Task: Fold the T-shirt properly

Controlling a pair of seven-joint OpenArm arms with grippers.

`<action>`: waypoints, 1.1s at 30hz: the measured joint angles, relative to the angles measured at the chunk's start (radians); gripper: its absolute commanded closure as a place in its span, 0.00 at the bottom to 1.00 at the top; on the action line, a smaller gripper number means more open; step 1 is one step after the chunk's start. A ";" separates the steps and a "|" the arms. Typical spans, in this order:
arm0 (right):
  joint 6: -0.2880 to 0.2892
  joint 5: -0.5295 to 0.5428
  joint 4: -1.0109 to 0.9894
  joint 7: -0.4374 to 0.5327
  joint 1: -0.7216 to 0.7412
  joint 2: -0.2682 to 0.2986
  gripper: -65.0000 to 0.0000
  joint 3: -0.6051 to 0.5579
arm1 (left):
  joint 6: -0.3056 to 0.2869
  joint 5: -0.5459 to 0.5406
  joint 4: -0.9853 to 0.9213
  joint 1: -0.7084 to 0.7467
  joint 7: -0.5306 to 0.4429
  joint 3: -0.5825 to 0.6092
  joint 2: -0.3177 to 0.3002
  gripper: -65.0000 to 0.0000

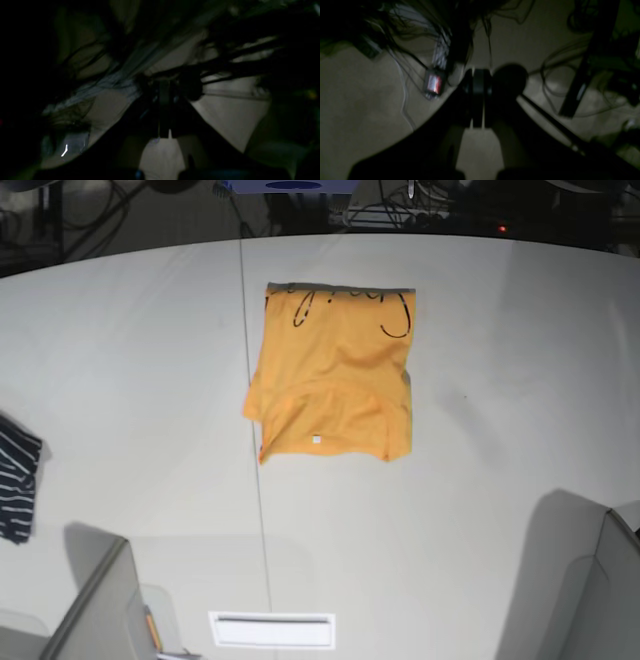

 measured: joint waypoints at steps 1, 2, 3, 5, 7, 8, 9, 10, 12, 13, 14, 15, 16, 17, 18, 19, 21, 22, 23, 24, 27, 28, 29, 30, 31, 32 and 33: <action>0.001 -0.001 -0.047 -0.024 0.032 -0.002 1.00 -0.026 | -0.002 0.001 -0.079 -0.039 0.001 0.002 -0.002 1.00; 0.005 -0.001 -0.088 -0.053 0.058 -0.006 1.00 -0.051 | -0.002 -0.001 -0.156 -0.074 -0.001 -0.001 0.004 1.00; 0.011 -0.001 -0.138 -0.088 0.097 -0.010 1.00 -0.077 | 0.000 -0.006 -0.230 -0.114 0.001 -0.004 0.013 1.00; 0.018 -0.002 -0.246 -0.119 0.177 -0.019 1.00 -0.117 | -0.005 0.001 -0.370 -0.190 -0.002 -0.001 0.029 1.00; 0.016 0.010 -0.378 -0.143 0.273 -0.027 1.00 -0.156 | -0.007 0.005 -0.501 -0.275 0.006 -0.001 0.043 1.00; 0.013 0.047 -0.452 -0.132 0.319 -0.034 1.00 -0.170 | -0.005 0.002 -0.563 -0.316 -0.003 -0.001 0.043 1.00; 0.010 0.091 -0.532 -0.126 0.362 -0.043 1.00 -0.187 | 0.013 0.000 -0.620 -0.354 -0.007 -0.001 0.041 1.00; 0.012 0.135 -0.609 -0.135 0.404 -0.055 1.00 -0.196 | 0.031 0.000 -0.669 -0.390 -0.005 -0.001 0.037 1.00; 0.043 0.252 -0.753 -0.129 0.485 -0.077 1.00 -0.212 | 0.070 0.011 -0.698 -0.441 0.005 0.013 0.027 1.00; 0.082 0.303 -0.804 -0.109 0.517 -0.082 1.00 -0.211 | 0.095 0.018 -0.698 -0.462 0.010 0.012 0.026 1.00; 0.115 0.339 -0.846 -0.069 0.550 -0.082 1.00 -0.212 | 0.101 0.002 -0.697 -0.489 0.053 0.012 0.026 1.00; 0.133 0.365 -0.879 -0.029 0.578 -0.081 1.00 -0.212 | 0.120 0.003 -0.696 -0.517 0.105 0.012 0.028 1.00; 0.156 0.401 -0.915 -0.015 0.614 -0.079 1.00 -0.211 | 0.131 0.004 -0.692 -0.544 0.184 0.012 0.032 1.00; 0.164 0.406 -0.934 -0.012 0.639 -0.074 1.00 -0.210 | 0.141 0.005 -0.690 -0.560 0.229 0.012 0.035 1.00; 0.163 0.418 -0.949 0.000 0.660 -0.071 1.00 -0.210 | 0.144 0.002 -0.669 -0.565 0.272 0.012 0.037 1.00; 0.163 0.427 -0.956 0.007 0.676 -0.065 1.00 -0.209 | 0.148 0.006 -0.633 -0.557 0.317 0.012 0.037 1.00; 0.164 0.429 -0.956 0.029 0.681 -0.057 1.00 -0.208 | 0.148 0.012 -0.586 -0.537 0.324 0.012 0.036 1.00; 0.164 0.428 -0.956 0.043 0.676 -0.054 1.00 -0.208 | 0.146 0.013 -0.586 -0.536 0.326 0.012 0.035 1.00; 0.164 0.428 -0.959 0.054 0.669 -0.054 1.00 -0.208 | 0.146 0.014 -0.587 -0.537 0.330 0.012 0.035 1.00; 0.164 0.428 -0.964 0.061 0.666 -0.054 1.00 -0.208 | 0.146 0.014 -0.586 -0.537 0.330 0.012 0.035 1.00; 0.164 0.428 -0.967 0.056 0.663 -0.055 1.00 -0.208 | 0.146 0.012 -0.584 -0.541 0.324 0.012 0.037 1.00; 0.164 0.428 -0.967 0.057 0.665 -0.057 1.00 -0.208 | 0.148 0.012 -0.584 -0.541 0.324 0.012 0.040 1.00; 0.164 0.428 -0.965 0.061 0.668 -0.057 1.00 -0.208 | 0.149 0.012 -0.583 -0.541 0.325 0.012 0.043 1.00; 0.164 0.428 -0.961 0.067 0.669 -0.058 1.00 -0.208 | 0.149 0.012 -0.584 -0.540 0.326 0.012 0.048 1.00; 0.164 0.428 -0.959 0.072 0.671 -0.058 1.00 -0.208 | 0.148 0.013 -0.584 -0.540 0.327 0.012 0.053 1.00; 0.164 0.428 -0.959 0.069 0.673 -0.060 1.00 -0.208 | 0.146 0.013 -0.584 -0.540 0.327 0.012 0.057 1.00; 0.164 0.428 -0.960 0.064 0.677 -0.060 1.00 -0.208 | 0.146 0.013 -0.584 -0.542 0.327 0.012 0.058 1.00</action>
